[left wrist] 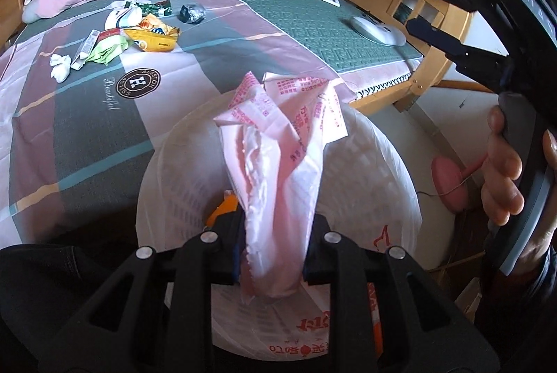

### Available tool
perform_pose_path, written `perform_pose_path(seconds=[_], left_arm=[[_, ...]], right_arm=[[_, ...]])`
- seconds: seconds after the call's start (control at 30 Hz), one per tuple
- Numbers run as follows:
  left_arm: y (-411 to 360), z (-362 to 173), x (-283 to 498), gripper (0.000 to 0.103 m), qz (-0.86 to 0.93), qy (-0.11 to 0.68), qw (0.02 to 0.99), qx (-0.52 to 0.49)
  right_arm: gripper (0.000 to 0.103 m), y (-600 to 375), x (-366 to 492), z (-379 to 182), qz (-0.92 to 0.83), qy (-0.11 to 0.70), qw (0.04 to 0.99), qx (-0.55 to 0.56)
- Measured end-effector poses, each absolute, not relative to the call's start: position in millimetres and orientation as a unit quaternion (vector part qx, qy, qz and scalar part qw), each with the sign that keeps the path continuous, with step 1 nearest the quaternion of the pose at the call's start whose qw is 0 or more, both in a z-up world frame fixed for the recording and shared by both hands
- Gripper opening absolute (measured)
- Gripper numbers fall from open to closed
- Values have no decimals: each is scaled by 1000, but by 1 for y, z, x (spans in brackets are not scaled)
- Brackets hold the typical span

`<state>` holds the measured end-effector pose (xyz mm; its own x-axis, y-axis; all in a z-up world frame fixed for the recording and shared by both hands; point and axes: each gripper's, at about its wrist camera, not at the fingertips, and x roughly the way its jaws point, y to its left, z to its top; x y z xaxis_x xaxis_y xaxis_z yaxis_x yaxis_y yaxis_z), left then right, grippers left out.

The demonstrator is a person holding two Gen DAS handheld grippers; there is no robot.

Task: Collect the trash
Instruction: 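Carry both bags over the wastebasket and open both tools to drop them, then move both tools back over the trash on the sheet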

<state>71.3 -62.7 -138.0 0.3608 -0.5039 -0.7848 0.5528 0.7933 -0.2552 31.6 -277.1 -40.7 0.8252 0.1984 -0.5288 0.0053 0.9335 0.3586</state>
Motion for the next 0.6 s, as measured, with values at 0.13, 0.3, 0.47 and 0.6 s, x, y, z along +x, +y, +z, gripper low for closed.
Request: perform_pose_path(seconds=[0.13, 0.3, 0.47, 0.6], left_arm=[[-69, -140, 66, 36, -322, 469, 822, 31], [-65, -136, 66, 58, -319, 464, 826, 23], [-61, -137, 67, 60, -309, 466, 829, 14], [-57, -137, 67, 60, -303, 467, 831, 9]], right_arm=[[85, -277, 31, -41, 51, 290, 939, 177], [85, -278, 32, -42, 51, 292, 938, 180], [85, -277, 34, -45, 52, 296, 936, 183], [85, -276, 35, -46, 53, 297, 936, 183]])
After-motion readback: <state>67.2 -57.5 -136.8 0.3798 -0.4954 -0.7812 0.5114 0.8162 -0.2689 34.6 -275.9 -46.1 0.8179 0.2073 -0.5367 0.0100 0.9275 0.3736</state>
